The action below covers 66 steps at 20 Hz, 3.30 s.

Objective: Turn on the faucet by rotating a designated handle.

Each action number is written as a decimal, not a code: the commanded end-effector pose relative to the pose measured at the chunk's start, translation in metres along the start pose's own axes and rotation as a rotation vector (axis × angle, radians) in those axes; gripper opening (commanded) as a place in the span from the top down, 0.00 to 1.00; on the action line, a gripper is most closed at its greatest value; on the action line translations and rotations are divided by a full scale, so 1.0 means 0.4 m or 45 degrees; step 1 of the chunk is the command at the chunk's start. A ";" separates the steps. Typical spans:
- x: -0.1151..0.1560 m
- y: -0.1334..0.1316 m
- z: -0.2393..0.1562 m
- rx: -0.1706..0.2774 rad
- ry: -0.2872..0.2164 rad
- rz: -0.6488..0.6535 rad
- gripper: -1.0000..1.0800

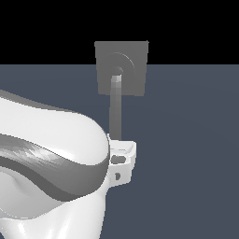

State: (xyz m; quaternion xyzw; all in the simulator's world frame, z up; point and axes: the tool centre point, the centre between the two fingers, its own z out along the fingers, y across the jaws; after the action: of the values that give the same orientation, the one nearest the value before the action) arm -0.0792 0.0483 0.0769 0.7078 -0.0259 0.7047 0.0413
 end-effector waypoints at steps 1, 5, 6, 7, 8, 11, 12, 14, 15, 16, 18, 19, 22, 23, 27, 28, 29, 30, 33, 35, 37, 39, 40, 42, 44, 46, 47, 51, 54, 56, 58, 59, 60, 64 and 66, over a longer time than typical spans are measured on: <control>0.008 0.061 0.001 -0.032 0.004 -0.015 1.00; 0.012 0.099 0.000 -0.032 0.004 -0.015 1.00; 0.012 0.109 0.000 -0.032 0.003 -0.015 1.00; 0.013 0.118 -0.001 -0.032 0.003 -0.015 1.00; 0.014 0.128 -0.001 -0.032 0.003 -0.015 1.00; 0.017 0.157 -0.002 -0.032 0.003 -0.015 1.00; 0.018 0.167 -0.002 -0.032 0.003 -0.015 1.00; 0.019 0.186 -0.003 -0.032 0.003 -0.016 1.00; 0.020 0.196 -0.003 -0.032 0.003 -0.016 1.00; 0.021 0.206 -0.003 -0.032 0.003 -0.016 1.00; 0.023 0.225 -0.004 -0.032 0.003 -0.016 1.00; 0.023 0.235 -0.004 -0.032 0.003 -0.016 1.00; 0.026 0.264 -0.004 -0.033 0.003 -0.016 1.00; 0.027 0.274 -0.005 -0.033 0.003 -0.016 1.00; 0.000 0.266 -0.019 -0.023 -0.034 -0.007 1.00; 0.007 0.273 -0.019 -0.023 -0.033 -0.007 1.00; 0.014 0.281 -0.018 -0.023 -0.032 -0.008 1.00; 0.022 0.288 -0.018 -0.024 -0.031 -0.008 1.00; 0.044 0.310 -0.017 -0.025 -0.028 -0.009 1.00; 0.058 0.324 -0.017 -0.025 -0.026 -0.009 1.00; 0.073 0.338 -0.016 -0.026 -0.024 -0.010 1.00; 0.087 0.353 -0.016 -0.026 -0.022 -0.010 1.00; 0.094 0.360 -0.016 -0.027 -0.021 -0.010 1.00; 0.109 0.374 -0.015 -0.027 -0.019 -0.011 1.00; 0.123 0.388 -0.015 -0.028 -0.017 -0.011 1.00; 0.138 0.402 -0.014 -0.028 -0.015 -0.012 1.00; 0.145 0.409 -0.014 -0.028 -0.014 -0.012 1.00; 0.173 0.437 -0.014 -0.030 -0.010 -0.013 1.00; 0.194 0.457 -0.013 -0.030 -0.007 -0.014 1.00; 0.207 0.471 -0.013 -0.031 -0.005 -0.014 1.00; 0.221 0.484 -0.012 -0.031 -0.003 -0.015 1.00; 0.228 0.490 -0.012 -0.032 -0.002 -0.015 1.00; 0.235 0.497 -0.012 -0.032 -0.001 -0.015 1.00; 0.255 0.517 -0.012 -0.032 0.002 -0.016 1.00; 0.224 0.493 -0.026 -0.034 -0.028 0.042 1.00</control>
State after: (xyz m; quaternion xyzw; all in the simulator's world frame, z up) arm -0.1086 -0.1484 0.1701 0.7150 -0.0423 0.6964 0.0456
